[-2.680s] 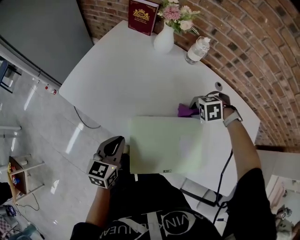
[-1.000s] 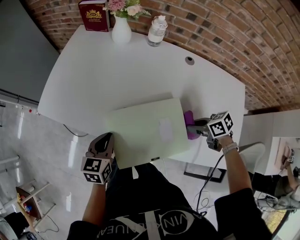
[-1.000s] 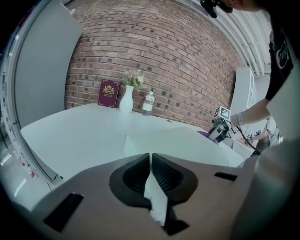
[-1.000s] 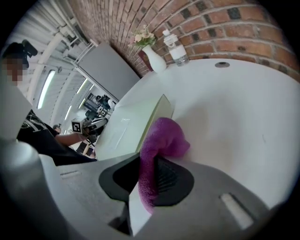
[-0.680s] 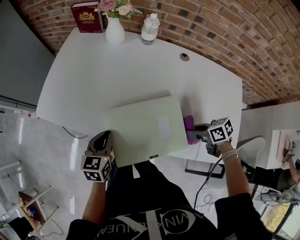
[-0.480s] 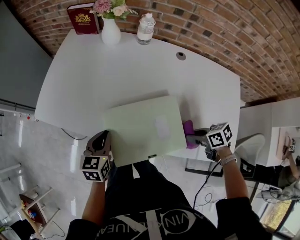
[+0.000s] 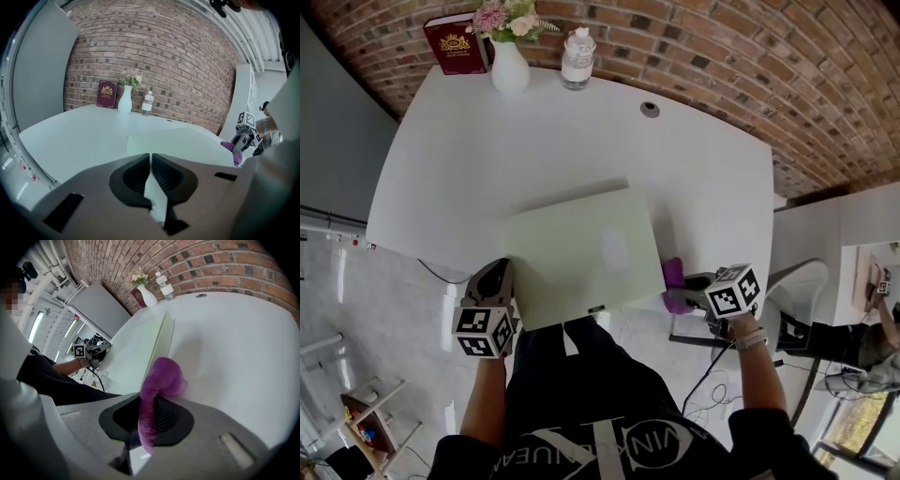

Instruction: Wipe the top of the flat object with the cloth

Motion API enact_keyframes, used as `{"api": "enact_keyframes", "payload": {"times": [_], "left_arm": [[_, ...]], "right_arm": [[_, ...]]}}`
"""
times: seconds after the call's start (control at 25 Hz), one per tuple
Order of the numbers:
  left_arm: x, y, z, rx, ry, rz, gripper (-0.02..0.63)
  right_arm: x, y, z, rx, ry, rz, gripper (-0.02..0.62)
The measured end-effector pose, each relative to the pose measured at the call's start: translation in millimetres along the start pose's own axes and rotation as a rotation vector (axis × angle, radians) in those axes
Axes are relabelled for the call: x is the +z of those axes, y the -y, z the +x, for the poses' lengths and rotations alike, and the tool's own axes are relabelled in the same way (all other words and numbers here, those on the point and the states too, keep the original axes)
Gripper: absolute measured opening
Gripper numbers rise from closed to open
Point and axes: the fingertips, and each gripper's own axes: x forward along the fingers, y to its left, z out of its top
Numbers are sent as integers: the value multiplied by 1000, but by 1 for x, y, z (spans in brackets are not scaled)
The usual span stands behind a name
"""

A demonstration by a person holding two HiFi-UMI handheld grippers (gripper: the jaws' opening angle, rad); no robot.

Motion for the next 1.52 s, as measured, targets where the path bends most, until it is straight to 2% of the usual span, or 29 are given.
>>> {"api": "enact_keyframes", "payload": {"times": [0.16, 0.32, 0.36, 0.4, 0.6, 0.76, 0.88, 1.04, 1.12, 1.2, 1.32, 1.44, 1.52], "left_arm": [[2, 0, 1, -12, 1, 15, 21], [7, 6, -4, -51, 38, 11, 24], [8, 8, -6, -61, 49, -7, 88], [9, 9, -8, -69, 60, -30, 230], [7, 8, -26, -56, 116, -117, 262], [-8, 16, -38, -95, 107, -222, 284], [-34, 22, -34, -173, 19, -337, 310], [-69, 43, -31, -346, -96, -518, 327], [-79, 57, -27, -458, -127, -625, 327], [-82, 61, -23, -522, -130, -714, 327], [-84, 62, -21, -591, -109, -819, 327], [-84, 64, -20, -661, -102, -863, 327], [-84, 67, -19, -718, -99, -891, 327]], "right_arm": [[-12, -7, -7, -6, -17, -28, 61], [-19, -16, -21, -11, 0, -49, 61], [-19, -18, -26, -19, 12, -59, 61], [-17, -19, -31, -32, 26, -72, 61], [3, -29, -48, -110, 138, -157, 61], [31, -51, -51, -101, 268, -242, 61], [51, -67, -46, -93, 383, -260, 61], [57, -87, -41, -101, 542, -186, 61], [59, -95, -41, -115, 618, -137, 61], [59, -105, -40, -117, 686, -83, 61], [51, -120, -34, -108, 714, -71, 61], [43, -127, -28, -131, 692, -95, 61], [38, -126, -28, -147, 702, -72, 61]]}}
